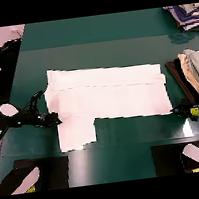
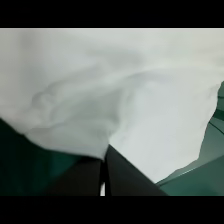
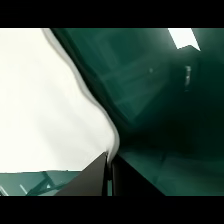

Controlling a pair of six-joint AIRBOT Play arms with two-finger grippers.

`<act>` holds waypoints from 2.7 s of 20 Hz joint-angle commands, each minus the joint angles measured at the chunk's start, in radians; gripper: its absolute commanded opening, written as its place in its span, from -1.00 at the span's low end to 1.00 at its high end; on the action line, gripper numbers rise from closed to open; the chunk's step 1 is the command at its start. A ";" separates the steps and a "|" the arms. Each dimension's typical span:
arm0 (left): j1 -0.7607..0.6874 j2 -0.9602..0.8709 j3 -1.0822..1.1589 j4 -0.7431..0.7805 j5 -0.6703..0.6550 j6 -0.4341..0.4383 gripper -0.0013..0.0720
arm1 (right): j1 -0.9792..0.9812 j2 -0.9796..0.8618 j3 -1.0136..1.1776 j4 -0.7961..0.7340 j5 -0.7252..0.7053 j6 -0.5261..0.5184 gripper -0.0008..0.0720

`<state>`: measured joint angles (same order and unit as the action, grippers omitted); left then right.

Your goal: Fold the shirts.

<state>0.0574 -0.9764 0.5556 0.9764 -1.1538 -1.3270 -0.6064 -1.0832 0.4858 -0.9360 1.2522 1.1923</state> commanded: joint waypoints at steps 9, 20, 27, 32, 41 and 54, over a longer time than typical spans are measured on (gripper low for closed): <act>0.000 0.382 0.017 0.162 -0.459 -0.144 -0.91 | 0.000 0.393 0.063 -0.195 0.309 0.043 -0.94; 0.001 0.063 0.290 0.158 -0.007 -0.111 -0.90 | 0.370 0.049 0.481 -0.190 0.157 0.217 -0.95; 0.000 -0.330 0.555 0.143 0.172 -0.105 -0.90 | 0.481 -0.305 0.760 -0.187 0.132 0.249 -0.94; 0.000 -0.418 0.596 0.110 0.258 -0.064 -0.89 | 0.484 -0.450 0.892 -0.108 0.131 0.246 -0.79; 0.001 -0.415 0.686 0.148 0.067 -0.060 0.54 | 0.419 -0.509 0.947 -0.080 0.221 0.122 0.18; -0.172 -0.430 0.708 0.066 0.050 -0.061 -0.90 | 0.371 -0.583 0.595 0.111 0.085 -0.002 0.50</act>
<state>-0.0460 -1.3975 1.2617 1.0489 -1.1294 -1.3865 -0.2592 -1.6291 1.1160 -0.8719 1.3811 1.2194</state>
